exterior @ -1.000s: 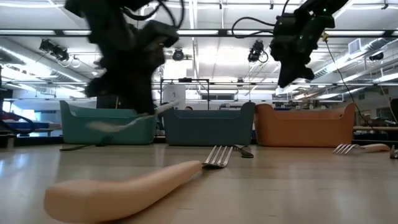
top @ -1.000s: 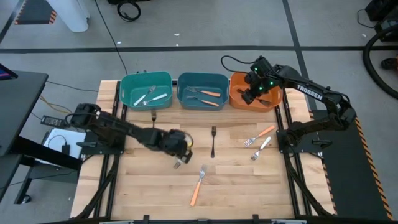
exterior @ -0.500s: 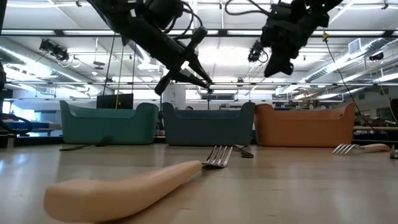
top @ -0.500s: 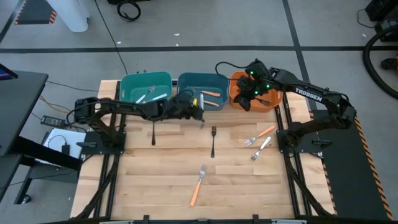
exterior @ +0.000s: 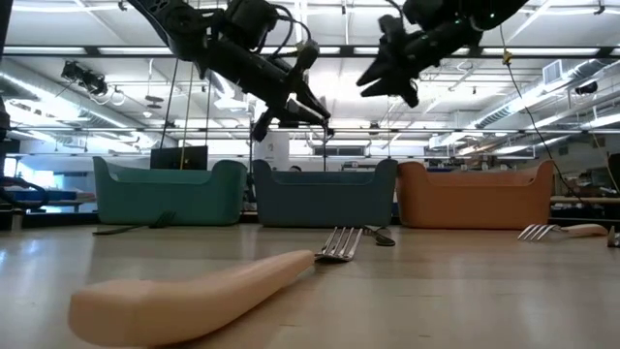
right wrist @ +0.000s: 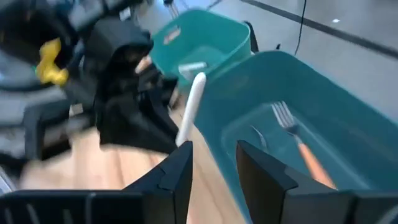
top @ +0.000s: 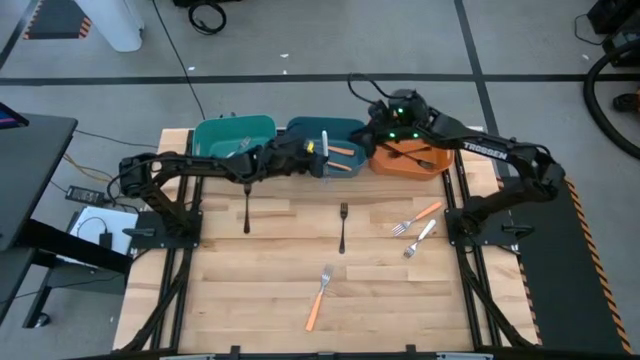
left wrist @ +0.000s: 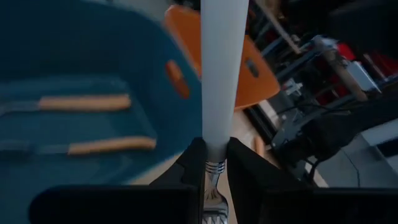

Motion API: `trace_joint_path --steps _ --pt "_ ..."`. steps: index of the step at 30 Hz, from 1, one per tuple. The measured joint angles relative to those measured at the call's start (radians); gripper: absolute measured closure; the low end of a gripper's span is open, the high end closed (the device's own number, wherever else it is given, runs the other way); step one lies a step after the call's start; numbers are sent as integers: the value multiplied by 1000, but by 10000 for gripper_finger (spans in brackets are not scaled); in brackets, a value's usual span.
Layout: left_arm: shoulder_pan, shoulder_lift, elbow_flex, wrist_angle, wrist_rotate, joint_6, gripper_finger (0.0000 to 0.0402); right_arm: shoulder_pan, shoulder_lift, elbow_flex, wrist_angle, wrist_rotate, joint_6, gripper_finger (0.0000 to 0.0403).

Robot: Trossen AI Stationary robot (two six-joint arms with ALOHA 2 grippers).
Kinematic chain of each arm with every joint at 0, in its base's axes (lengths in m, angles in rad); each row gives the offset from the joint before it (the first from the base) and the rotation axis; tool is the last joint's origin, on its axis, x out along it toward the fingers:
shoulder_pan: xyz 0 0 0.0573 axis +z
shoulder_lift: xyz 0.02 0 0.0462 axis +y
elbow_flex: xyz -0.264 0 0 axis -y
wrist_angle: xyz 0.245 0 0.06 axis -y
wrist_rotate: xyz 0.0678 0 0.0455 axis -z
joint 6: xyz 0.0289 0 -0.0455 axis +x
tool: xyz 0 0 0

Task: Sort silverware by color (type)
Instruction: Put the left white fork into the light green bin

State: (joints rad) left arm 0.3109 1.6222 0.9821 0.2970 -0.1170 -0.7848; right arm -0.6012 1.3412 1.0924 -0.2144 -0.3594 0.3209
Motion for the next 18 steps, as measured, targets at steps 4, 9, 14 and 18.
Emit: trace_joint_path --steps 4,9,14,18 --pt "25 -1 1 30 32 50 350 27 64 0 138 -6 133 270" --pt "31 -1 1 29 55 101 350 71 116 0 254 12 156 270" --pt "30 -1 1 29 90 144 350 103 160 0 265 98 159 271" --pt "31 -1 1 29 107 177 350 118 181 0 271 130 159 272"
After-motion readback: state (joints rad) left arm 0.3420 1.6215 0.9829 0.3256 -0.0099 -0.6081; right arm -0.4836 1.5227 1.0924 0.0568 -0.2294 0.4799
